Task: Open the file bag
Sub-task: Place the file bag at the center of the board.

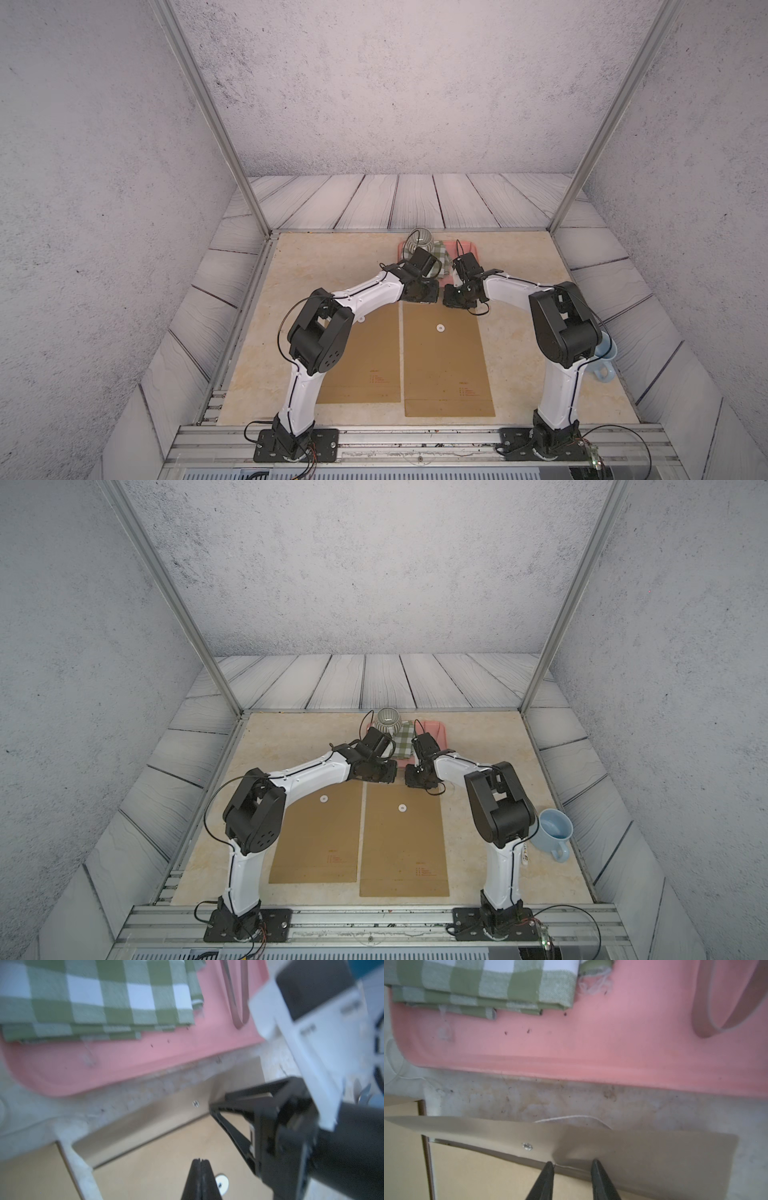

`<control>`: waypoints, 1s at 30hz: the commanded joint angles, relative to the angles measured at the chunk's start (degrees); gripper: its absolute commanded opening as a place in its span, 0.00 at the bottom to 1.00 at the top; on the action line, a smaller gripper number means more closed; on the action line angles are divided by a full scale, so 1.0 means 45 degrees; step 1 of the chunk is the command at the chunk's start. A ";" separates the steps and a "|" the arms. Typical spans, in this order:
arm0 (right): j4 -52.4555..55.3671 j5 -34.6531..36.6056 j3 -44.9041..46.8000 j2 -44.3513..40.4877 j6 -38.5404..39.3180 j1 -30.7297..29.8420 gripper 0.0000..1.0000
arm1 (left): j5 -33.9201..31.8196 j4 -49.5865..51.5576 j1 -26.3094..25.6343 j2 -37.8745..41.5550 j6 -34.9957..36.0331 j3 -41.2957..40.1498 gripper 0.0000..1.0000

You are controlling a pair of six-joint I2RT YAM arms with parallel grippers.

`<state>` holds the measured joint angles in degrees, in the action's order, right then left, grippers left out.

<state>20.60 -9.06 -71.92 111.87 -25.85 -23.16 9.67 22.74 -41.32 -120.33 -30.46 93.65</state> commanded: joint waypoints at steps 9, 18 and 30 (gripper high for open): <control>0.1159 -0.0106 -0.0761 0.0151 0.0625 0.0047 0.33 | 0.0129 -0.0278 0.0882 -0.2163 0.0102 0.0323 0.00; 0.1224 -0.0278 -0.1803 0.0998 -0.0084 0.0054 0.34 | 0.0331 -0.0719 0.0882 -0.1972 -0.0400 -0.0370 0.00; 0.0945 0.0236 0.0026 0.0630 -0.0091 0.1820 0.33 | 0.0492 -0.0829 0.0877 -0.2004 -0.0416 -0.0537 0.00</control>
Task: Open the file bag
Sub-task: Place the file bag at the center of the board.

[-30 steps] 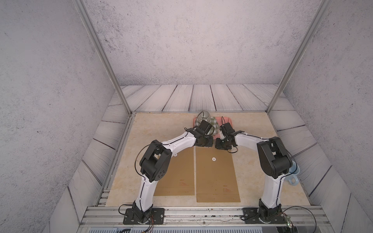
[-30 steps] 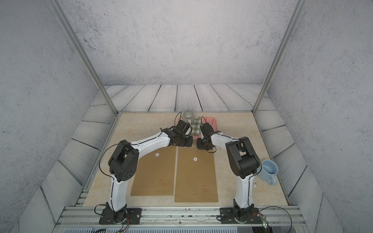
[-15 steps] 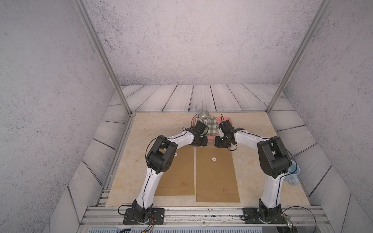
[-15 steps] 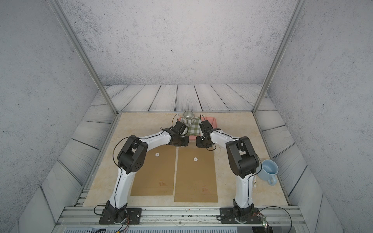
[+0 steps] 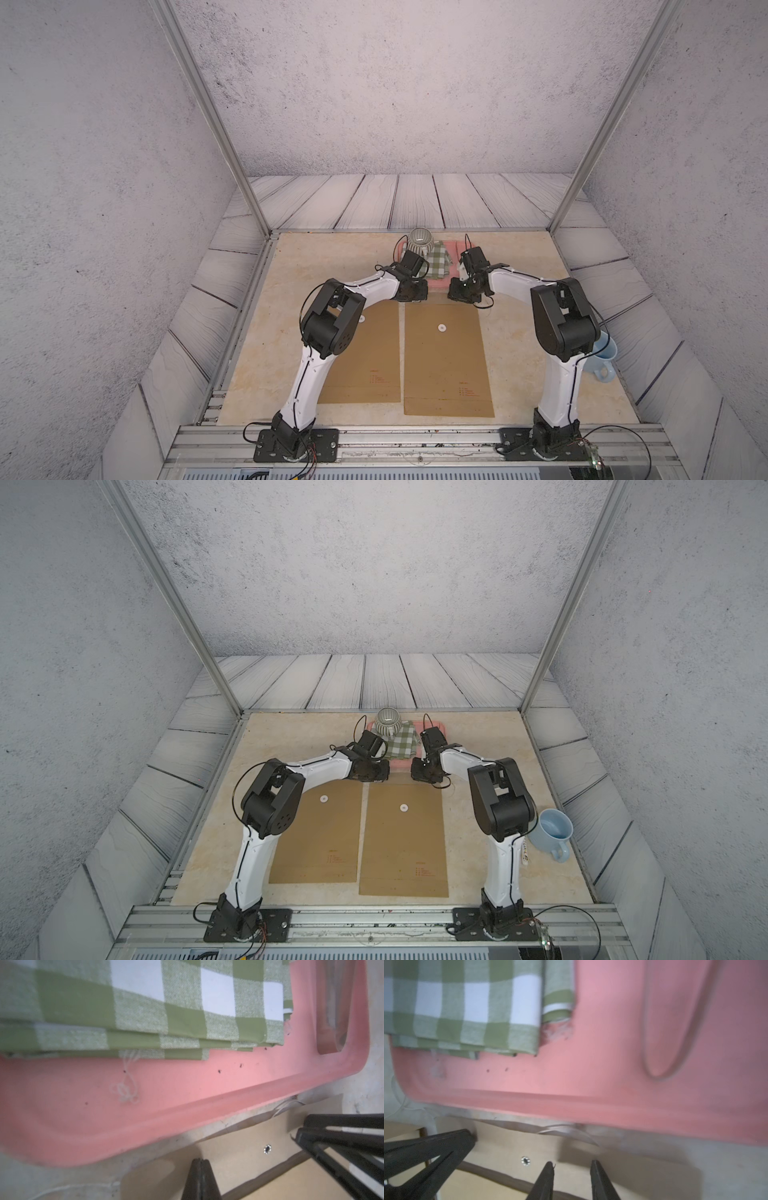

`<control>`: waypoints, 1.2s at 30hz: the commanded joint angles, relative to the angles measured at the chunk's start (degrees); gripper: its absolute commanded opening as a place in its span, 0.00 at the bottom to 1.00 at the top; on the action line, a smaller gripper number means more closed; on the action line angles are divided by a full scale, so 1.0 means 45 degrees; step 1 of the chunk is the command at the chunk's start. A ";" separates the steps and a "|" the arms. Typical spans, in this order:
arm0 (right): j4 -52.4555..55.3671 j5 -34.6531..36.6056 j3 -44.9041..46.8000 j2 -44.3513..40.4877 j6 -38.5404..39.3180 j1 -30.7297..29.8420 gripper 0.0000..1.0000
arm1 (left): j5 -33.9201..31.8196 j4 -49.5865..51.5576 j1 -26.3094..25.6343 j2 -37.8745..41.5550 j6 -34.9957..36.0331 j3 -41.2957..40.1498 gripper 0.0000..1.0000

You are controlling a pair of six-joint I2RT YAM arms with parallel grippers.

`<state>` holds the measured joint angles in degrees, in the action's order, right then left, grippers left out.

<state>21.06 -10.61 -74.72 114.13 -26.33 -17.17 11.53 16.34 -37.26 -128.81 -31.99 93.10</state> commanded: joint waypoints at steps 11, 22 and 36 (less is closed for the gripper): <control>0.1065 0.0521 -0.0067 0.0753 0.0250 0.0559 0.33 | 0.0153 0.0789 0.0016 -0.0736 -0.0107 0.0364 0.00; 0.1159 0.0503 -0.0335 0.0791 0.0370 0.0646 0.33 | 0.0096 0.0774 0.0075 -0.0643 -0.0274 0.0283 0.02; 0.1525 0.0708 -0.1084 0.1164 0.0499 0.0764 0.34 | -0.0018 0.1091 0.0095 -0.0864 -0.0138 0.0899 0.26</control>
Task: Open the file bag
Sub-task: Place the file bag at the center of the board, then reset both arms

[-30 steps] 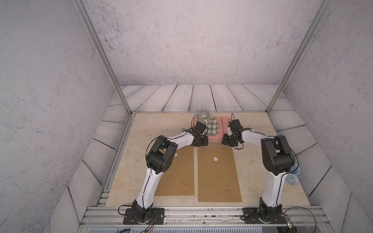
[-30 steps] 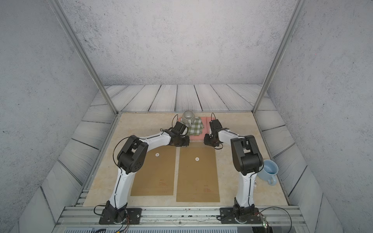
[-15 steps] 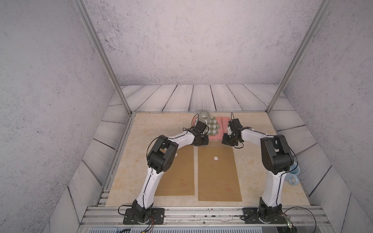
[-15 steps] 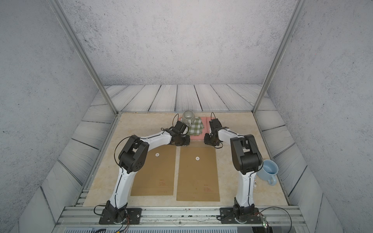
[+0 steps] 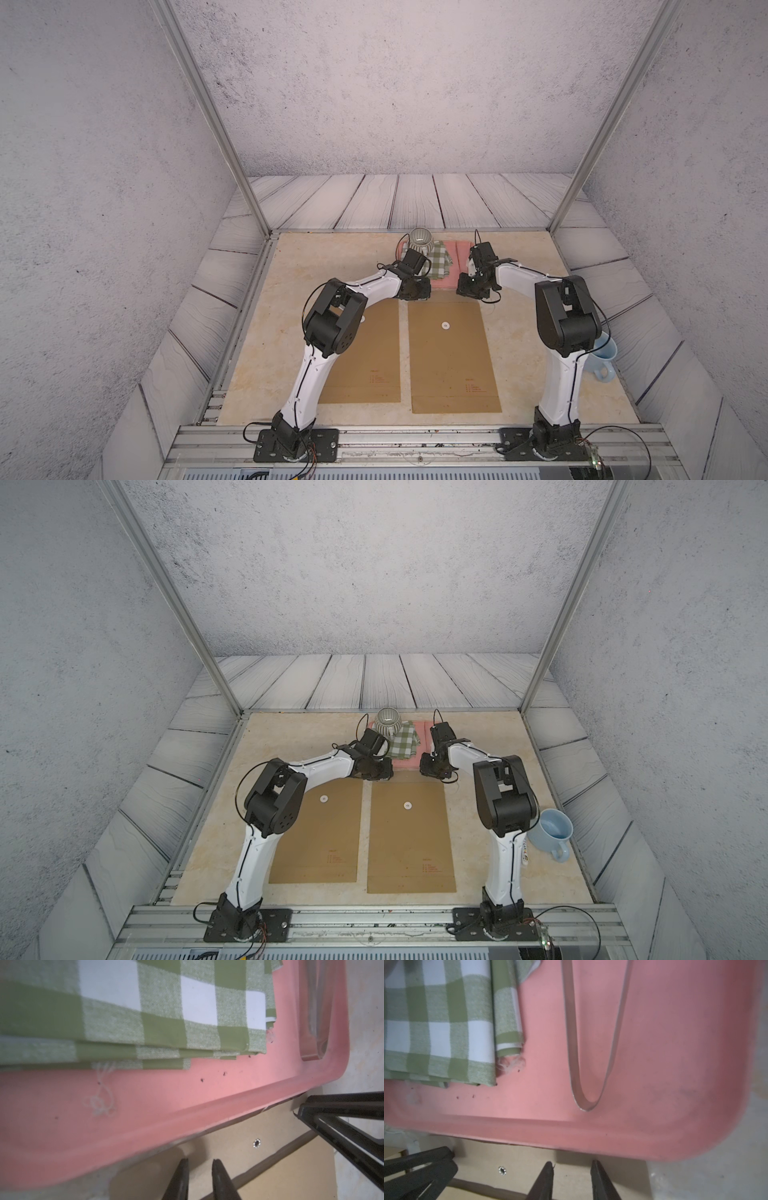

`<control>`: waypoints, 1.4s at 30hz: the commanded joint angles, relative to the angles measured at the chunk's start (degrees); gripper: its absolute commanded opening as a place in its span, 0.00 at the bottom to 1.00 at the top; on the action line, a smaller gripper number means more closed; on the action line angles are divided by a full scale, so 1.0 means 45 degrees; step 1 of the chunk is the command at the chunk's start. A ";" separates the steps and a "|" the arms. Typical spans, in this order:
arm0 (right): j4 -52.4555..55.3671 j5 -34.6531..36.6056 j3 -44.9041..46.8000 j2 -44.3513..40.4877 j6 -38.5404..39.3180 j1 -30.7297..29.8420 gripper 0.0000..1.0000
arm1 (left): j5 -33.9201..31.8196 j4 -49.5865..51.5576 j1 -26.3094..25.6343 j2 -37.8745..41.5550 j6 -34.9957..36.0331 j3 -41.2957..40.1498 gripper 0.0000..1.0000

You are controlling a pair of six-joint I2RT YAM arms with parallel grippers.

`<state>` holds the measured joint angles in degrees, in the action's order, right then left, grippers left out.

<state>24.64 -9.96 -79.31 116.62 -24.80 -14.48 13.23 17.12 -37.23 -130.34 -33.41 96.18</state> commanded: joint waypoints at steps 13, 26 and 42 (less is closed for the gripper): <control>0.0500 0.0203 0.0691 -0.0281 -0.0002 0.0201 0.41 | -0.0168 0.0999 0.0130 -0.0623 0.0282 0.0612 0.26; 0.1114 -0.0013 0.0843 -0.1967 0.0156 0.0194 0.52 | -0.0018 0.1318 0.0113 0.1281 0.0319 0.1033 0.37; 0.1030 0.2934 0.2816 -1.1016 0.0640 0.0168 0.84 | -0.5960 0.2384 0.0622 1.1262 0.2780 -0.2898 0.51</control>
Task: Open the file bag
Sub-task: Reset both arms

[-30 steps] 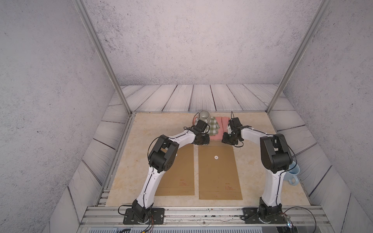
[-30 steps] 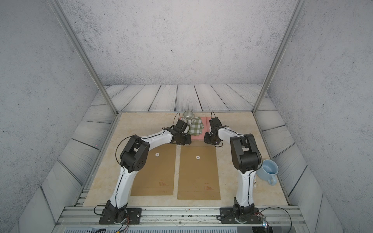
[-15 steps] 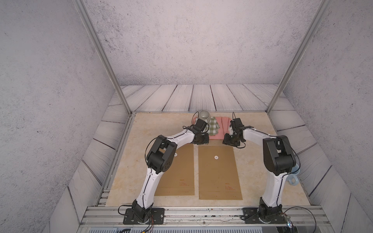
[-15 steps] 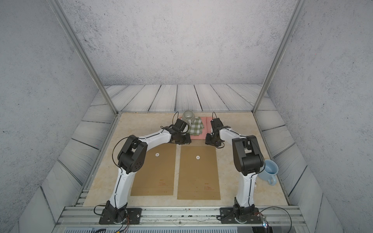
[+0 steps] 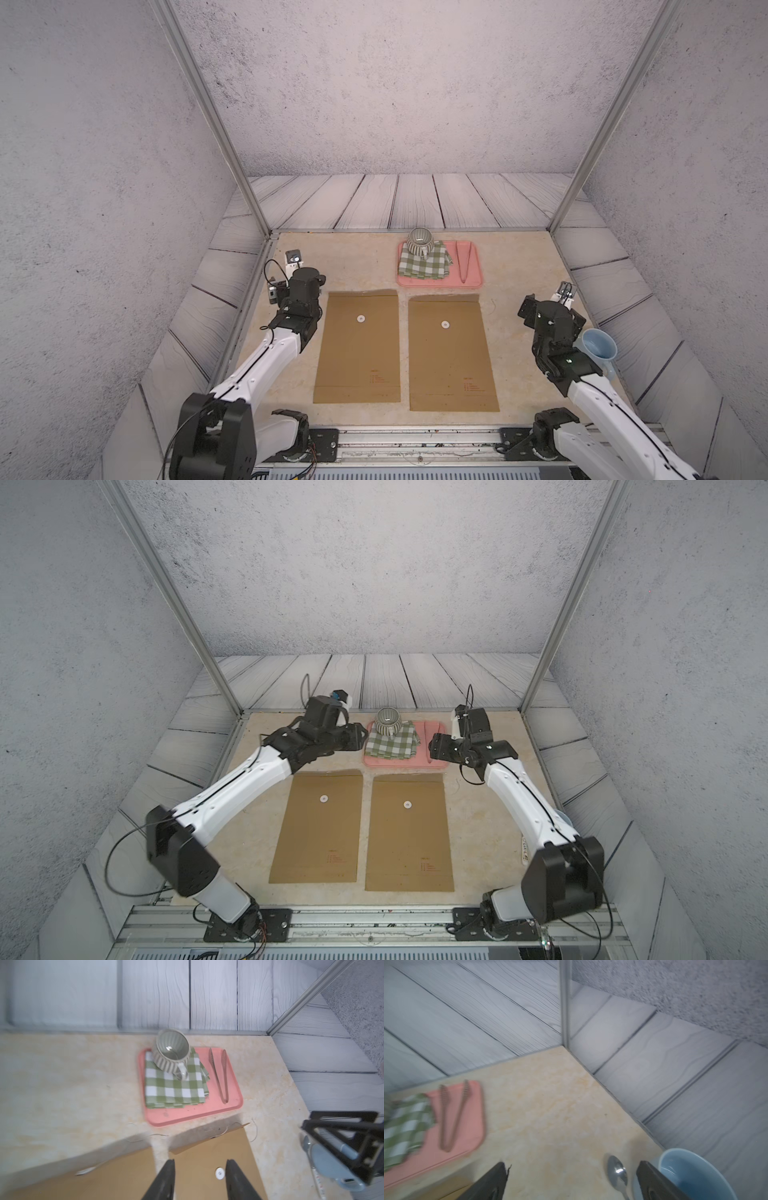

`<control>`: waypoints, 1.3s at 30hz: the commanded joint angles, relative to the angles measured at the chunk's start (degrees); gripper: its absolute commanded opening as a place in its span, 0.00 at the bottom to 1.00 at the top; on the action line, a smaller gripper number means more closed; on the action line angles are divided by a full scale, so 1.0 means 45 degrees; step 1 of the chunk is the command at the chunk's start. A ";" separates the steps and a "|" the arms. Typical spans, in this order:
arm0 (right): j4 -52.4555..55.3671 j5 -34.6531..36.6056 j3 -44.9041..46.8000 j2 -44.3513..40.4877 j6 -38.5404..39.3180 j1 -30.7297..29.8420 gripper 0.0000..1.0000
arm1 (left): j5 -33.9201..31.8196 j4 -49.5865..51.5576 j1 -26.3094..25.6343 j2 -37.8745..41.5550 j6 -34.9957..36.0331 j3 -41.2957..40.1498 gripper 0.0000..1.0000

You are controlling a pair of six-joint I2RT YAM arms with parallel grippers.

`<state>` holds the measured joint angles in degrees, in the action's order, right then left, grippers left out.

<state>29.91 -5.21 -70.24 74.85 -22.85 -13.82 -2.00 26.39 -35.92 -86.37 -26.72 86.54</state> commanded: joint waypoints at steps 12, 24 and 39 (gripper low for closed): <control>-0.7602 1.1542 0.9676 -0.7228 0.1383 0.0225 0.99 | -0.8934 -0.8972 0.4881 0.4741 0.5148 -1.0132 0.88; -1.4138 0.6771 1.0448 0.0145 0.2246 0.2497 0.99 | -0.3620 -1.4965 0.7629 0.0870 0.4584 -1.3648 0.98; -1.6338 0.2994 1.0076 0.2800 0.3810 0.3084 0.99 | -0.3018 -1.5727 0.7526 -0.0192 0.5040 -1.3535 0.98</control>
<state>-42.22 9.93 -24.18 88.16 -6.70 -0.03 -15.38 -43.57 -1.91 -88.27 -4.71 24.99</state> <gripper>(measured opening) 0.987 0.983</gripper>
